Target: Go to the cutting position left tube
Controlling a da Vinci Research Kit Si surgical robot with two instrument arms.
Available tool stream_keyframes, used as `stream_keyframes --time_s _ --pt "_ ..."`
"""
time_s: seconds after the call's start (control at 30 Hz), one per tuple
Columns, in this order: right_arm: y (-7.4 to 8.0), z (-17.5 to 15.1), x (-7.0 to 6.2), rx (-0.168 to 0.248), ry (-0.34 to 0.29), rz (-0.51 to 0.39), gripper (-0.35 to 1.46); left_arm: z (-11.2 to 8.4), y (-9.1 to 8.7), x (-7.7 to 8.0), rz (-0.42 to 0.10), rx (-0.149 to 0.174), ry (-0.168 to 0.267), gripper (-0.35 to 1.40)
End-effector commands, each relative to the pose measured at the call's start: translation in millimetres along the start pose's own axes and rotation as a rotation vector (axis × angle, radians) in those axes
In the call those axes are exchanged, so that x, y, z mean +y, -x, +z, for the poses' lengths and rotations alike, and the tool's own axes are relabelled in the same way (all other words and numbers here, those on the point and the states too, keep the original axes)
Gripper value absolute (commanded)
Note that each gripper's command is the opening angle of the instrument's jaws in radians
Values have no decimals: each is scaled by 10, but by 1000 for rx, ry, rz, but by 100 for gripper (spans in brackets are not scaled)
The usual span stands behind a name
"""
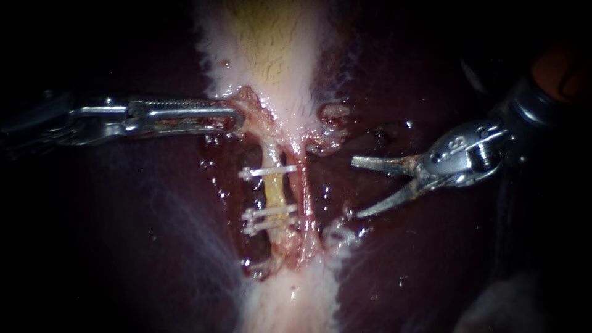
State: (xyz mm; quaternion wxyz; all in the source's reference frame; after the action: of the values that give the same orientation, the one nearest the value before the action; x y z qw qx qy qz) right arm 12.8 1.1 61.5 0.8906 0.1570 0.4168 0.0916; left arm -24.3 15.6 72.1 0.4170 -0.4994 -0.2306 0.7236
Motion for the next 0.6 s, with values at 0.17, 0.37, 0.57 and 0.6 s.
stream_keyframes --time_s 0.17,0.37,0.57,0.6 --pt "0 0 0 0 0 0 143 -14 -10 5 -5 -4 8 -35" --pt "0 0 0 0 0 0 143 -46 -38 25 -4 4 3 -35" --pt "0 1 0 0 1 0 143 -66 -53 37 9 24 5 -35" --pt "-1 1 0 0 1 0 143 -67 -53 37 9 24 5 -35"
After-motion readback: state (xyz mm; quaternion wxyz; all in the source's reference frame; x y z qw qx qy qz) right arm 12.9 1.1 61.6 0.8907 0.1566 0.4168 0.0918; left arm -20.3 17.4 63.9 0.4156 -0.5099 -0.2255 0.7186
